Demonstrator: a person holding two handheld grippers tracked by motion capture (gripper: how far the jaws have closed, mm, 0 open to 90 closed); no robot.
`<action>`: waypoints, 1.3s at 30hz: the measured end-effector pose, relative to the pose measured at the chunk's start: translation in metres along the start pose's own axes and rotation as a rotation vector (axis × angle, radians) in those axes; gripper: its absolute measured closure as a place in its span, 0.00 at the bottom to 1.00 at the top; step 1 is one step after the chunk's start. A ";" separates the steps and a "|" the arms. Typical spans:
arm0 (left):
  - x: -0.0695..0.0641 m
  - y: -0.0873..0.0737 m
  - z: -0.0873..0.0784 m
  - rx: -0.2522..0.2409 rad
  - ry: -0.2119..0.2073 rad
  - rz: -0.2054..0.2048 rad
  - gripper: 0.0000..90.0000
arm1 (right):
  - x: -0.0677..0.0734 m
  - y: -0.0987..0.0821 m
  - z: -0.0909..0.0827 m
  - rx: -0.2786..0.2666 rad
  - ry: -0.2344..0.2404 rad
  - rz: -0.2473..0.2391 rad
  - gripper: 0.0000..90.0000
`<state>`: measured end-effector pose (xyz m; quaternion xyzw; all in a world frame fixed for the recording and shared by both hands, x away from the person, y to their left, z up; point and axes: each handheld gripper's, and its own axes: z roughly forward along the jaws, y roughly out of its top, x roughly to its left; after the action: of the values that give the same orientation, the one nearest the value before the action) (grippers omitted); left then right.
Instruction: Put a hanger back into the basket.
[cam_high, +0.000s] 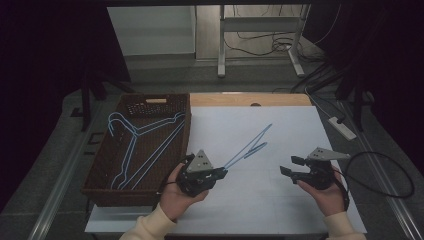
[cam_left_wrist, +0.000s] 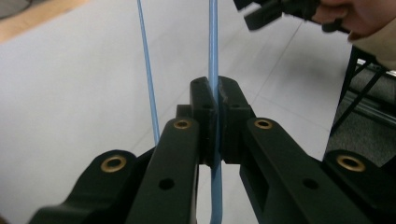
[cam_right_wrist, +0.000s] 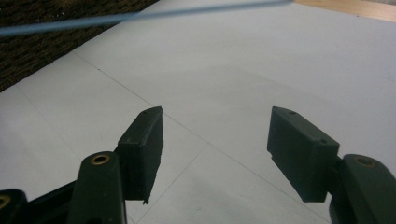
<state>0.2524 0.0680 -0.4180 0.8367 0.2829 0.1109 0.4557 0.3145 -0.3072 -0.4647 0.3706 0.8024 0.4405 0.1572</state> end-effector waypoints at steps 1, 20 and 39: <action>0.002 0.001 -0.005 -0.010 0.001 0.001 0.96 | 0.001 0.000 0.001 0.002 0.001 -0.001 0.41; 0.054 -0.002 -0.081 -0.163 0.114 -0.090 0.96 | 0.003 -0.003 0.006 0.039 0.002 -0.014 0.41; 0.105 -0.030 -0.114 -0.170 0.224 -0.200 0.96 | 0.004 -0.004 0.008 0.051 0.000 -0.019 0.41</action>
<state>0.2763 0.2210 -0.3867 0.7452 0.4036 0.1811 0.4991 0.3149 -0.3010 -0.4720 0.3668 0.8170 0.4183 0.1519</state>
